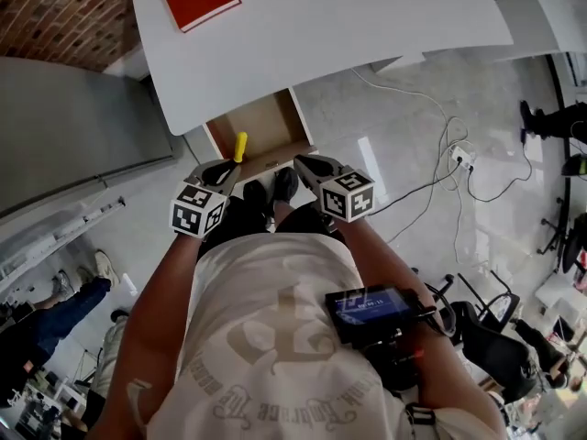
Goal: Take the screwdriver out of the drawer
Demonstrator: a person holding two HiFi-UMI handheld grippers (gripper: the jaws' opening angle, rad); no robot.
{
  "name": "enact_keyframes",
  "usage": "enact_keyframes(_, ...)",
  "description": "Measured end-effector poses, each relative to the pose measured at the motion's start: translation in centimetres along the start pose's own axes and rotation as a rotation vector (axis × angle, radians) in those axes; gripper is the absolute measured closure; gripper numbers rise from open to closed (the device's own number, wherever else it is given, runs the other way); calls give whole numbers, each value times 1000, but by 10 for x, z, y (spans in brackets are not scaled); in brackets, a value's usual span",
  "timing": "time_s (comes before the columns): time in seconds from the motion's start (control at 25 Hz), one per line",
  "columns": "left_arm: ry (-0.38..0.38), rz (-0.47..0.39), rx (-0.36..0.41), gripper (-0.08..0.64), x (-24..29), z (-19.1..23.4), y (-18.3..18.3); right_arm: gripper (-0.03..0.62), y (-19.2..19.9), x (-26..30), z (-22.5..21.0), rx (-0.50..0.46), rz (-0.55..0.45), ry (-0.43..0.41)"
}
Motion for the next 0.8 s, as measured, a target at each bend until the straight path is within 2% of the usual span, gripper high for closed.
enact_keyframes(0.28, 4, -90, -39, 517, -31, 0, 6, 586, -14, 4, 21, -47, -18, 13)
enact_keyframes(0.8, 57, -183, 7, 517, -79, 2, 1, 586, -39, -7, 67, -83, -74, 78)
Point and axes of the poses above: the fingertips, and each gripper's own axes: x forward along the fingers, z to its left, y out of its underside, the point moved 7 cm from there along -x, backward along the fingers, and after that the axes turned 10 degrees about -x, right-handed, at the moved point
